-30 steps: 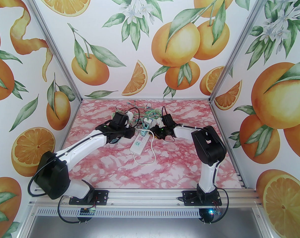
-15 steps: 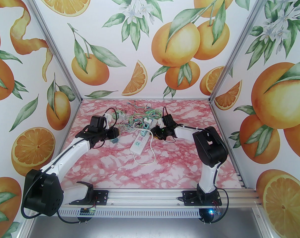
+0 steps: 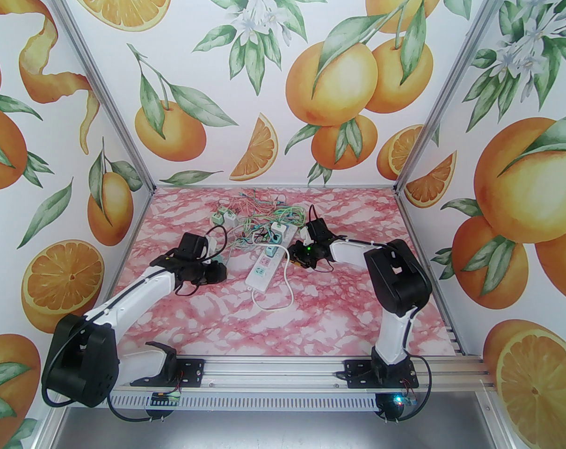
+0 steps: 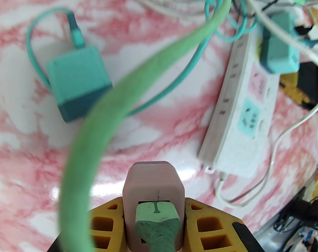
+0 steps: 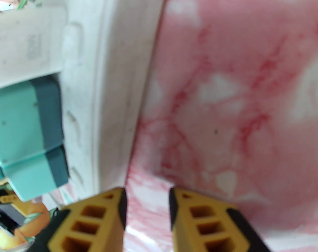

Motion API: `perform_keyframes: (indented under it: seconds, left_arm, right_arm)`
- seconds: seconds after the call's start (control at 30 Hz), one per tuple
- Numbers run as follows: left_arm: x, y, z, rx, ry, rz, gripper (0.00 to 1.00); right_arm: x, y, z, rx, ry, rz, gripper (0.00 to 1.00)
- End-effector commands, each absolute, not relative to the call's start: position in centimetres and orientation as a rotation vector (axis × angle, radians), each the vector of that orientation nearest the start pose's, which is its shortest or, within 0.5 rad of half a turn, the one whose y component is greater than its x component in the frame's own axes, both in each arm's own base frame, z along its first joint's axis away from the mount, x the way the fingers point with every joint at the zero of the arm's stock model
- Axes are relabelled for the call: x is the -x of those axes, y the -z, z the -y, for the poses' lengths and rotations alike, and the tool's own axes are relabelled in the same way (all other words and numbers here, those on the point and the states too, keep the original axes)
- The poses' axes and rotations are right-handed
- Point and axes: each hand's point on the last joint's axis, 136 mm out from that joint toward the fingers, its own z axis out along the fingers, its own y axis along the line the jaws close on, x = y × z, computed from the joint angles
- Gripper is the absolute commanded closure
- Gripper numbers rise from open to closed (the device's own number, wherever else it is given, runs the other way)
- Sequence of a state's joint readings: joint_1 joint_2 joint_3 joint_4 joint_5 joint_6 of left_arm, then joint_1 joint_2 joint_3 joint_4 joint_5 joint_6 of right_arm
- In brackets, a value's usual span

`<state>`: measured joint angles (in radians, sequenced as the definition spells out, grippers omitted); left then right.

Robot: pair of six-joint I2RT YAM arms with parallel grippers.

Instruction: Pull the plug off the socket

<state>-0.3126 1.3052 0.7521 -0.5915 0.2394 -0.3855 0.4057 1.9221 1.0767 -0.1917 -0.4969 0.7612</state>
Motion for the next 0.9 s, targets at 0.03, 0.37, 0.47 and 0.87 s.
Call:
perform_keyframes:
  seconds: [0.03, 0.37, 0.47, 0.87]
  left_arm:
    - [-25.3, -5.9, 11.9, -0.005, 0.401, -2.877, 0.74]
    - [-25.7, -6.3, 12.1, -0.057, 0.319, -2.925, 0.38]
    - [-26.3, -7.8, 12.2, -0.06, 0.322, -2.901, 0.28]
    - [-30.3, -15.9, 14.2, -0.017, 0.433, -2.725, 0.19]
  right_arm:
    - [-35.8, -3.2, -24.4, -0.292, -0.989, -2.781, 0.66]
    - [-35.2, -4.0, -24.1, -0.287, -0.984, -2.769, 0.66]
    - [-35.1, -4.4, -24.0, -0.287, -0.985, -2.76, 0.66]
    - [-35.0, -6.6, -24.6, -0.226, -1.053, -2.696, 0.64]
